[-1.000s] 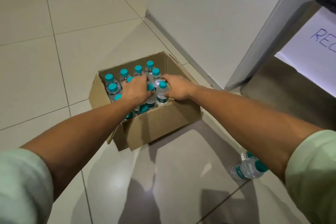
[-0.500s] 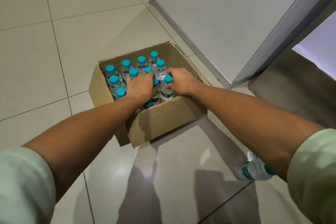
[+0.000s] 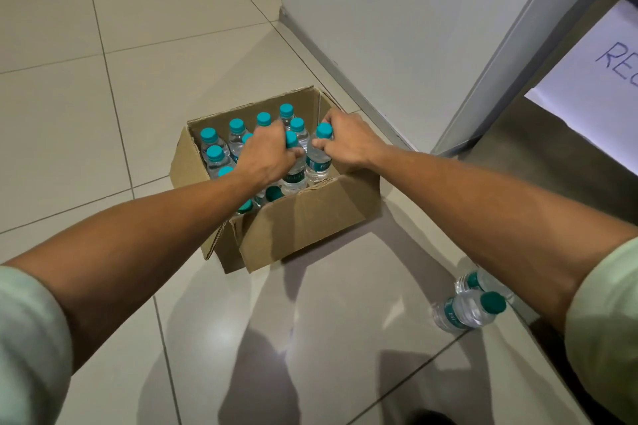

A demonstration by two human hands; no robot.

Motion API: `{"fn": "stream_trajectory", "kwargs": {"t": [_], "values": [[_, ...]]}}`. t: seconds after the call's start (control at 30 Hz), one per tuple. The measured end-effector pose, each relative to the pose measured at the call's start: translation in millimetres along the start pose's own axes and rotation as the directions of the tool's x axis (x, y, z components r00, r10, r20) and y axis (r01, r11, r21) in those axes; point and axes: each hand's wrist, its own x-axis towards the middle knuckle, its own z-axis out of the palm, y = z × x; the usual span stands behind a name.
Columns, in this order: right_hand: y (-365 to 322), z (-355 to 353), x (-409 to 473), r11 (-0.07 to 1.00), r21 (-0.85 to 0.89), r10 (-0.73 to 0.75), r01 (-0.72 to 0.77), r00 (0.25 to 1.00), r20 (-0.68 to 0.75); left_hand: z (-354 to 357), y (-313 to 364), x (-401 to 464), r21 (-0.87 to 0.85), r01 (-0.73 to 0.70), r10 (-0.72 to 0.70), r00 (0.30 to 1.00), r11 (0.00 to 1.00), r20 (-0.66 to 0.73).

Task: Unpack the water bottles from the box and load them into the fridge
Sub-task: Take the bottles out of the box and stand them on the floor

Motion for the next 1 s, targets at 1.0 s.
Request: {"fn": "stream_trajectory", "kwargs": {"t": [1.0], "values": [[112.2, -136.4, -142.2, 0.976, -0.109, 0.169, -0.189, 0.97, -0.174, 43.0, 171.7, -63.6, -0.25, -0.457, 0.48, 0.877, 0.853, 0.034]]}}
